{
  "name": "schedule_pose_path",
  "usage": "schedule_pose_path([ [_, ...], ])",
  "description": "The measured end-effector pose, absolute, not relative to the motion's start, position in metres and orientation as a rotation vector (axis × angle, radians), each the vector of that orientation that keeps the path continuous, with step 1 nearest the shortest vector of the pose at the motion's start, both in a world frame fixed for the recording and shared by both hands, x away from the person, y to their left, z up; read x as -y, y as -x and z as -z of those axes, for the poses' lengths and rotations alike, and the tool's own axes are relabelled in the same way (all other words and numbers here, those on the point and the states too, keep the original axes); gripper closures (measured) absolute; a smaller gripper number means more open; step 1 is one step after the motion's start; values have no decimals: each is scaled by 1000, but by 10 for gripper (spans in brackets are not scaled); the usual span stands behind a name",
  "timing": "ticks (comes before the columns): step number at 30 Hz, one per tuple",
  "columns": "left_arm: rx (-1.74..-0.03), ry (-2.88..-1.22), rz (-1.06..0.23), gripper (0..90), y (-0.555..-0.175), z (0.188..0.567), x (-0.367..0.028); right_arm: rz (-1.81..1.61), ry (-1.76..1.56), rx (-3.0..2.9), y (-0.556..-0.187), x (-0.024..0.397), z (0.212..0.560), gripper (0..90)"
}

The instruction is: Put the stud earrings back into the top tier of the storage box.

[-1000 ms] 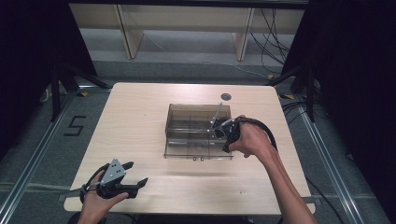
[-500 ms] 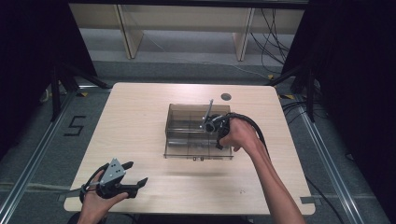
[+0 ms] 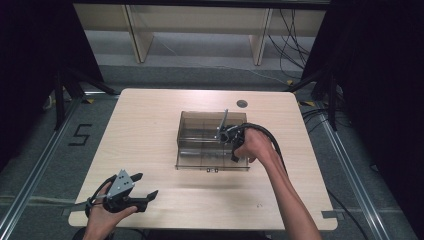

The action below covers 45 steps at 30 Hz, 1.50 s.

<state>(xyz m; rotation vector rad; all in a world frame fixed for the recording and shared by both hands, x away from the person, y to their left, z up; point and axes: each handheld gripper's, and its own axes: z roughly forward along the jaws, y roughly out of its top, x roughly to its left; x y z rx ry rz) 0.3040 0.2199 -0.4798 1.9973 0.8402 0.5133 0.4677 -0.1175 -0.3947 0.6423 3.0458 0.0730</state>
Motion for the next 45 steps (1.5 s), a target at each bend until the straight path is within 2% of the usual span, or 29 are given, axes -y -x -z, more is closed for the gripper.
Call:
schedule_pose_path([
  [9, -838, -2000, -521, 212, -304, 480, -220, -67, -697, -3053, -469, 117, 402, 829],
  [15, -842, -1991, -511, 213, -304, 480, -220, -119, -731, -3016, -464, 124, 385, 789],
  [20, -843, -1989, -513, 212, -304, 480, -220, -183, -675, -2975, -441, 138, 362, 774],
  [26, -845, -1988, -515, 213, -304, 480, -220, -223, -686, -2974, -412, 153, 356, 770],
  [32, -846, -1991, -522, 213, -304, 480, -220, -223, -637, -2979, -383, 173, 364, 766],
  [45, -848, -1993, -526, 213, -304, 479, -220, -126, -687, -2996, -359, 191, 407, 773],
])
